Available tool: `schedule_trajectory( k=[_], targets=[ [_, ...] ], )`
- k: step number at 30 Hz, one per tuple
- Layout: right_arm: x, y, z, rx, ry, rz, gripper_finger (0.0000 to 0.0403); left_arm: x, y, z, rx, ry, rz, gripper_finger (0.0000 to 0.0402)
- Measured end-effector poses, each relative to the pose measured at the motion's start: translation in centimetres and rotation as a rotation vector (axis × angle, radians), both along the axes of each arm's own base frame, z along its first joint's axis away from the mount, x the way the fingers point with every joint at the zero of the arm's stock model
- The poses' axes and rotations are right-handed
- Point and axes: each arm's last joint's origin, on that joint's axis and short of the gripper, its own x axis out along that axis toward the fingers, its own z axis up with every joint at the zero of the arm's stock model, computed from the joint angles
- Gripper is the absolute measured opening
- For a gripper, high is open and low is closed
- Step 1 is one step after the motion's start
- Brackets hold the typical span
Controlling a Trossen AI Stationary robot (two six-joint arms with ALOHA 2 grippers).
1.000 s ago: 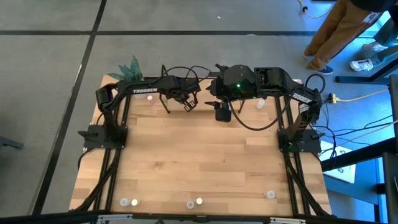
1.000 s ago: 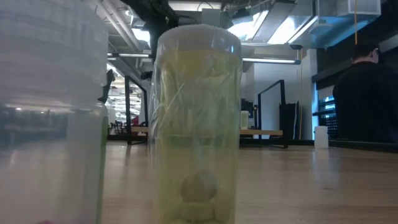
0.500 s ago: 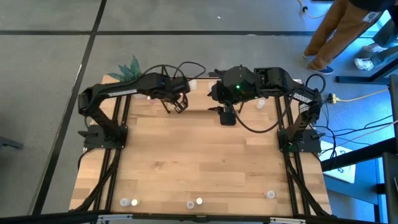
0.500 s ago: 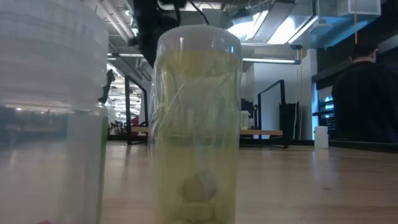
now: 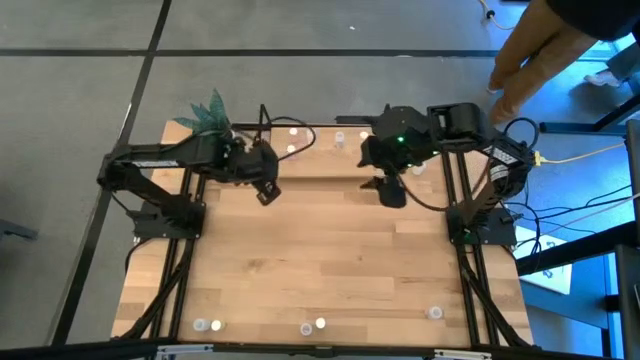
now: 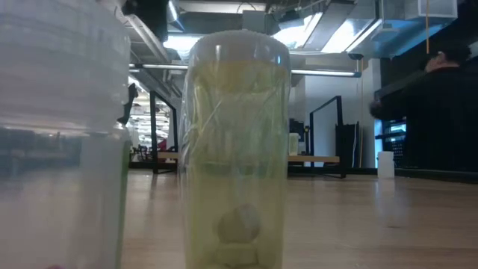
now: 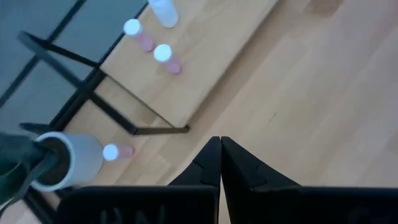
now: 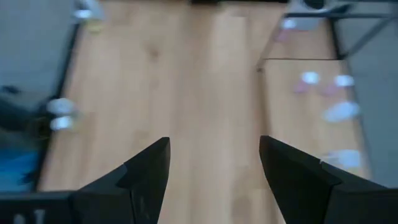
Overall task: Pick and place medicine bottles onto shelf by color
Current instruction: Put the right yellow pill bottle on the shelf aligned with the other yellow pill bottle
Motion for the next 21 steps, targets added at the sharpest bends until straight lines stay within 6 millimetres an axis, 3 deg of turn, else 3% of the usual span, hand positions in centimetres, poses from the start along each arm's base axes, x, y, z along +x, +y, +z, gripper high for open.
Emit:
schedule_trajectory(
  k=[13, 21],
  targets=[
    [-0.4, 4.5, -0.6, 0.077, 0.059, 0.160, 0.0249, -1.9, -3.8, 0.3, 0.018, 0.015, -0.022, 0.0000],
    [0.3, 5.7, -0.2, 0.082, -0.026, 0.198, 0.0249, -2.1, -4.7, 0.3, 0.023, 0.013, -0.064, 0.0000]
  ],
)
